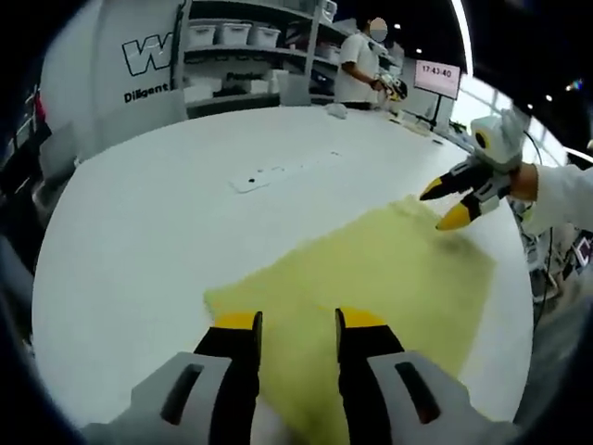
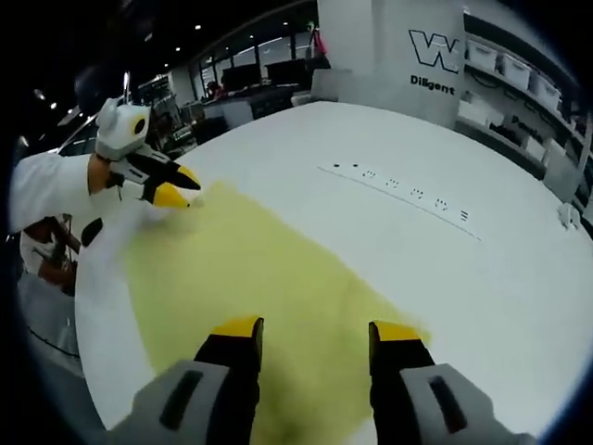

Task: Fold the garment on the visible template until the final outline fits inside the template.

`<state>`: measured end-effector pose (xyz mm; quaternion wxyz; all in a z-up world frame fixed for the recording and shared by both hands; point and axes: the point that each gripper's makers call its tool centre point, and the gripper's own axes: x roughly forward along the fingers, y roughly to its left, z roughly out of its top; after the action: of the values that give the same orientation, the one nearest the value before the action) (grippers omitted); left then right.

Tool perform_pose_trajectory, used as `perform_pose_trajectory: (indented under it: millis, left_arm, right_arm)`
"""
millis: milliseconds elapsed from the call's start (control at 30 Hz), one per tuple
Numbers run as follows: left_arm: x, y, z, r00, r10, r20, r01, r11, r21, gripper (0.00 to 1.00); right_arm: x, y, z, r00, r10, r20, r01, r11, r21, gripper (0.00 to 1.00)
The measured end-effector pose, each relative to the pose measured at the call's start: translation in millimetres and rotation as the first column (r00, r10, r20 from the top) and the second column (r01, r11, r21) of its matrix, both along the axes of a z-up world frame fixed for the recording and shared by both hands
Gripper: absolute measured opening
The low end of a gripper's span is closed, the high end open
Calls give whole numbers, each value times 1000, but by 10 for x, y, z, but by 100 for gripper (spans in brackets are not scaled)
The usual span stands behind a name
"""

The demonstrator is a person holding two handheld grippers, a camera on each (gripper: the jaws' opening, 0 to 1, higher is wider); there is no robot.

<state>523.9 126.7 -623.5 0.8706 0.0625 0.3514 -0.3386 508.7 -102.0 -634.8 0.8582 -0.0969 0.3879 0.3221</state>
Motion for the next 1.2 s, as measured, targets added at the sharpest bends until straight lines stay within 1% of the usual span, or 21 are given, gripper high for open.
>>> perform_pose_trajectory:
  millis: [100,300,533,833,1000,1200]
  left_arm:
    - [-83,38,19,1000,6,6,-6,1000,-2,29]
    - [-222,117,22,1000,20,3,-20,1000,0,29]
    - [-363,129,57,999,33,11,-33,999,-8,30]
    - [-586,226,79,998,61,21,-61,998,-17,29]
    - [-707,328,93,997,71,28,-71,997,-16,28]
    - [-844,443,98,997,77,29,-77,997,-13,28]
  right_arm:
    - [-107,-21,15,1000,-11,0,11,1000,10,46]
    - [-246,-105,44,1000,-25,-1,25,1000,11,47]
    - [-424,-157,96,999,-36,5,36,999,12,47]
    - [-672,-188,146,998,-61,7,60,997,41,47]
    - [-801,-221,174,997,-75,9,75,996,50,47]
    - [-948,-240,149,996,-89,4,89,994,55,46]
